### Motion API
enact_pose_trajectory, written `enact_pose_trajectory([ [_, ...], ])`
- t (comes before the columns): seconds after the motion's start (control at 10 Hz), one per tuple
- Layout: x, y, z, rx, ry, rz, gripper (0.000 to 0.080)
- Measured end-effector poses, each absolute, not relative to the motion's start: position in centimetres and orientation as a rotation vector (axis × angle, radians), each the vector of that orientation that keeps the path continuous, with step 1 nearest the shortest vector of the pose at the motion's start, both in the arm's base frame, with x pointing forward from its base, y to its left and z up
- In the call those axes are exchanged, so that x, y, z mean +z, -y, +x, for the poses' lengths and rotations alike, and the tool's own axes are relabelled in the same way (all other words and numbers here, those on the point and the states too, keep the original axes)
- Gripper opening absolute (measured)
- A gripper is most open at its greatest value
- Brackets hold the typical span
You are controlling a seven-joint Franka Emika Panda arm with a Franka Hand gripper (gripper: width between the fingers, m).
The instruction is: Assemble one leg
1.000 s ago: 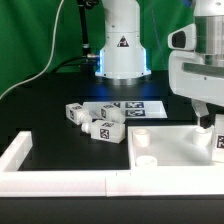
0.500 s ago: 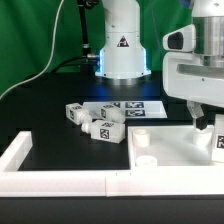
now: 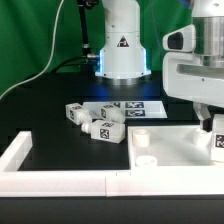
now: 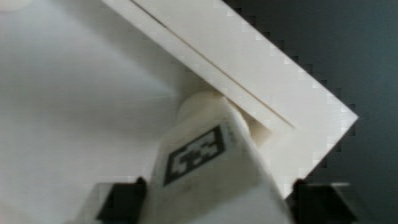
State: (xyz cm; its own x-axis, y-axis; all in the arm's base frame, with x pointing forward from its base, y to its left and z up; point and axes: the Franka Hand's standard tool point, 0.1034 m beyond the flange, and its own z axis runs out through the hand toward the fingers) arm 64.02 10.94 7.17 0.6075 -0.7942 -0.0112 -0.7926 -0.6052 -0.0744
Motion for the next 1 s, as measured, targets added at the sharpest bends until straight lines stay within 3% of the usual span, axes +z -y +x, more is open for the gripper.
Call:
enact_pose_trajectory([
  [0.4,7.1,-10.9,64.0,-0.029,-1.398,-2.73,0.0383],
  [0.8,7.1,-11.2,64.5,-0.005,-2.188,-2.071,0.0382],
  [1.0,6.9,-12.1,64.2,0.004,-2.286,-1.967,0.0361],
])
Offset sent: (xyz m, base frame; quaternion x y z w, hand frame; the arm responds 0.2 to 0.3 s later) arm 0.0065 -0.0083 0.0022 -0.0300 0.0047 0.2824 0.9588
